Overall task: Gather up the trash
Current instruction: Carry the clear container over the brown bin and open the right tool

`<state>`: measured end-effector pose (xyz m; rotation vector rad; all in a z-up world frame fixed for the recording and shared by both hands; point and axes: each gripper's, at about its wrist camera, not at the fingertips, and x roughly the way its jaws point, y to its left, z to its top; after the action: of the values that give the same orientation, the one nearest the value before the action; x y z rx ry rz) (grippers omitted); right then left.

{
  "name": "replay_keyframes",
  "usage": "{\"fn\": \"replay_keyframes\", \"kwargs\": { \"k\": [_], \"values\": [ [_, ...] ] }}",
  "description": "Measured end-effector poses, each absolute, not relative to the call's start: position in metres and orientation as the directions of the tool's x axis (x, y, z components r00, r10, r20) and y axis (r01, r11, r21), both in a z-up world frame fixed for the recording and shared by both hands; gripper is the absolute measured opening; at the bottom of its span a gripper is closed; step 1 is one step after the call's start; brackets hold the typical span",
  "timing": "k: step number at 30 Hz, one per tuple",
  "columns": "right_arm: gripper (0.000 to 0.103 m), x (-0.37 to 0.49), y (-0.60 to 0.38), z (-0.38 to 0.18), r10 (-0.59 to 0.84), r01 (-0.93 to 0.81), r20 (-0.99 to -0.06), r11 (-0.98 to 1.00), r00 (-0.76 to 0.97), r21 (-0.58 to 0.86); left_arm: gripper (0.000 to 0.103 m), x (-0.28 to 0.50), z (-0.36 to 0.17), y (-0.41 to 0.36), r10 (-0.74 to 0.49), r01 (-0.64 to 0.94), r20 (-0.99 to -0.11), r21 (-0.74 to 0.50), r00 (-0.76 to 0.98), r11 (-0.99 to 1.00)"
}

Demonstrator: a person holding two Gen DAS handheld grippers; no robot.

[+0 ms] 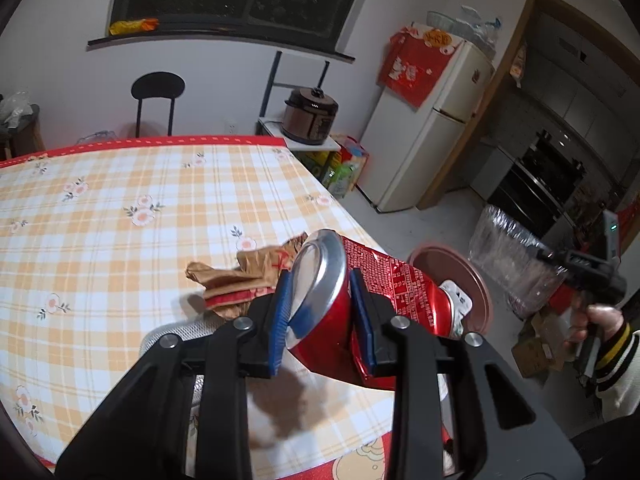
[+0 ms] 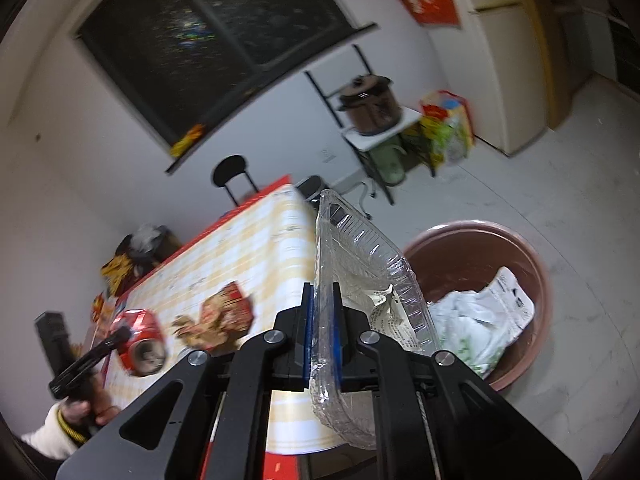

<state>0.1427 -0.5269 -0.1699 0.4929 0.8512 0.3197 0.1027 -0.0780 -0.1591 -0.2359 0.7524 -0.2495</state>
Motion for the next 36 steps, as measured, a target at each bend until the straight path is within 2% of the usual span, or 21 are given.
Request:
{"fn": "replay_keyframes", "kwargs": {
  "k": [6,9,10,11,13,17,27,30,32,36],
  "values": [
    [0.009,0.170,-0.541,-0.207,0.447,0.032,-0.672,0.819,0.590,0.573,0.032,0.097,-0.147,-0.074,-0.262,0.096,-0.637,-0.282,0.725,0.954],
    [0.013,0.181,-0.541,-0.220,0.445,0.072,-0.681,0.806,0.581,0.588,0.032,0.092,-0.144,-0.072,-0.242,0.078,-0.638,-0.274,0.731,0.958],
    [0.016,0.185,-0.540,-0.223,0.443,0.081,-0.685,0.804,0.578,0.589,0.032,0.090,-0.143,-0.072,-0.238,0.074,-0.638,-0.272,0.733,0.959],
    [0.029,0.186,-0.540,-0.223,0.434,0.090,-0.690,0.807,0.579,0.584,0.032,0.088,-0.142,-0.072,-0.235,0.072,-0.638,-0.271,0.734,0.960],
    [0.043,0.188,-0.541,-0.223,0.423,0.104,-0.690,0.806,0.588,0.583,0.032,0.085,-0.140,-0.072,-0.229,0.069,-0.636,-0.267,0.737,0.961],
    [0.065,0.184,-0.545,-0.218,0.392,0.119,-0.690,0.814,0.609,0.568,0.032,0.082,-0.135,-0.072,-0.234,0.077,-0.627,-0.267,0.743,0.961],
    [0.069,0.167,-0.572,-0.195,0.343,0.139,-0.660,0.814,0.669,0.564,0.032,0.088,-0.126,-0.090,-0.287,0.152,-0.599,-0.267,0.747,0.952],
    [0.081,0.161,-0.574,-0.184,0.314,0.139,-0.661,0.831,0.681,0.538,0.032,0.088,-0.124,-0.095,-0.301,0.171,-0.594,-0.266,0.746,0.949],
    [0.092,0.156,-0.574,-0.177,0.278,0.147,-0.673,0.852,0.685,0.502,0.032,0.090,-0.122,-0.097,-0.310,0.181,-0.590,-0.269,0.745,0.946],
    [0.098,0.141,-0.572,-0.159,0.219,0.137,-0.680,0.893,0.699,0.428,0.032,0.093,-0.118,-0.106,-0.327,0.206,-0.583,-0.265,0.743,0.942]
  ]
}}
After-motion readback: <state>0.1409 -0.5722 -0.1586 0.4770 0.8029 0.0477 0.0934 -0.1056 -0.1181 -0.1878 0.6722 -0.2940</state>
